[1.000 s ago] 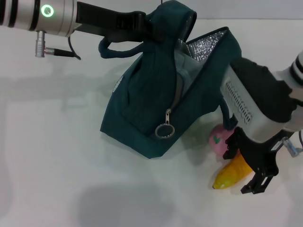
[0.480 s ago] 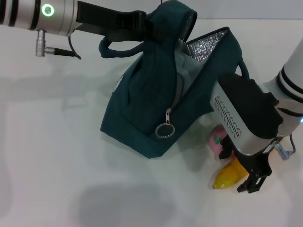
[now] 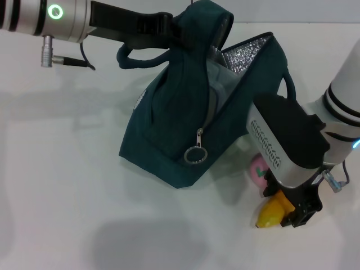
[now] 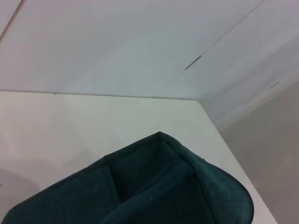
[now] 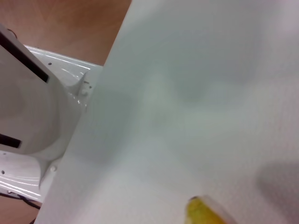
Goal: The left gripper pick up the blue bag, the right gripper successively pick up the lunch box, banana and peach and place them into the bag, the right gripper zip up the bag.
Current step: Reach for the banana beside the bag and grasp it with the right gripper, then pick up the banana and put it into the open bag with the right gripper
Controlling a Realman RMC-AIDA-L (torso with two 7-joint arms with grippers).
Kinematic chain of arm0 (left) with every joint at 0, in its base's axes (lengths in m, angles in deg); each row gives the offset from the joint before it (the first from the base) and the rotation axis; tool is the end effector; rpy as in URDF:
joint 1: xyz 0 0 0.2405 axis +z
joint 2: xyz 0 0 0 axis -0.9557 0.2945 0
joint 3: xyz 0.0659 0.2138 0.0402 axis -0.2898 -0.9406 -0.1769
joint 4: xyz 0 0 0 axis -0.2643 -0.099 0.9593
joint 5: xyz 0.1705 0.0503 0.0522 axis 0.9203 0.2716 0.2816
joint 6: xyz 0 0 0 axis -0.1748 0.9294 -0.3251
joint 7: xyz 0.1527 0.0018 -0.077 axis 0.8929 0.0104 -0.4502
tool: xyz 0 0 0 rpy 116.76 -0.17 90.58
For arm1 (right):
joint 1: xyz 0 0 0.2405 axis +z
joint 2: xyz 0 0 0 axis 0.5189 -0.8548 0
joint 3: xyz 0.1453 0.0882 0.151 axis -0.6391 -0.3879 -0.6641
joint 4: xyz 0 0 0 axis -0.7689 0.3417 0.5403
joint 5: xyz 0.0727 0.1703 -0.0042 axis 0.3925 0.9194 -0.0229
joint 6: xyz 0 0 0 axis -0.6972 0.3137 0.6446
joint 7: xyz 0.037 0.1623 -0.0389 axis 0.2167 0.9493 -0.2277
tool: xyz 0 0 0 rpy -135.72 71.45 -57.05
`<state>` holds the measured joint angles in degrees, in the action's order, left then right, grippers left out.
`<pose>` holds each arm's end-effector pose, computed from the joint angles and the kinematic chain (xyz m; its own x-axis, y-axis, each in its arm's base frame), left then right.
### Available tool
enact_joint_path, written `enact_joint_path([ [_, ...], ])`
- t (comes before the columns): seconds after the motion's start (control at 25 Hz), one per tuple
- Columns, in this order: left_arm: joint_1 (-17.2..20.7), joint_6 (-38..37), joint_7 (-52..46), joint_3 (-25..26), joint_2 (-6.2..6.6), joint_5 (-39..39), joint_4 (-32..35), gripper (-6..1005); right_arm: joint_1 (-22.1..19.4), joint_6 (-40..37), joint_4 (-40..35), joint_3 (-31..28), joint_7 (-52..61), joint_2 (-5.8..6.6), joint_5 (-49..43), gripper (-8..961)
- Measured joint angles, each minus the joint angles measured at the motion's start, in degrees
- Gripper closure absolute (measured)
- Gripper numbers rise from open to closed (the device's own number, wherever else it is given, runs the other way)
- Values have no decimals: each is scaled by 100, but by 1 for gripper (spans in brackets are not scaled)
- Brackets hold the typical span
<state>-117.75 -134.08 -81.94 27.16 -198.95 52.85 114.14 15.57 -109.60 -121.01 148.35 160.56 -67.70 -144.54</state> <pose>-0.1079 0.3653 0.0130 0.4325 0.8321 0.3471 0.8687 -0.4877 0.0868 0.1484 0.2825 -0.0625 0.7876 0.3451 0.5104 0.2335 -0.9338 0.2710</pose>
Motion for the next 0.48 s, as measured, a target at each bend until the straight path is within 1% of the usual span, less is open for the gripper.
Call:
enact_joint_path([
  [0.08, 8, 0, 0, 1, 0, 0, 0, 951, 74, 5, 110, 6, 22, -4, 0, 336],
  [0.28, 14, -1, -1, 10, 14, 0, 1, 951, 102, 12, 100, -65, 29, 2, 0, 405],
  [0.48, -3, -1, -8, 11, 24, 1, 0, 951, 103, -24, 129, -372, -26, 17, 23, 474],
])
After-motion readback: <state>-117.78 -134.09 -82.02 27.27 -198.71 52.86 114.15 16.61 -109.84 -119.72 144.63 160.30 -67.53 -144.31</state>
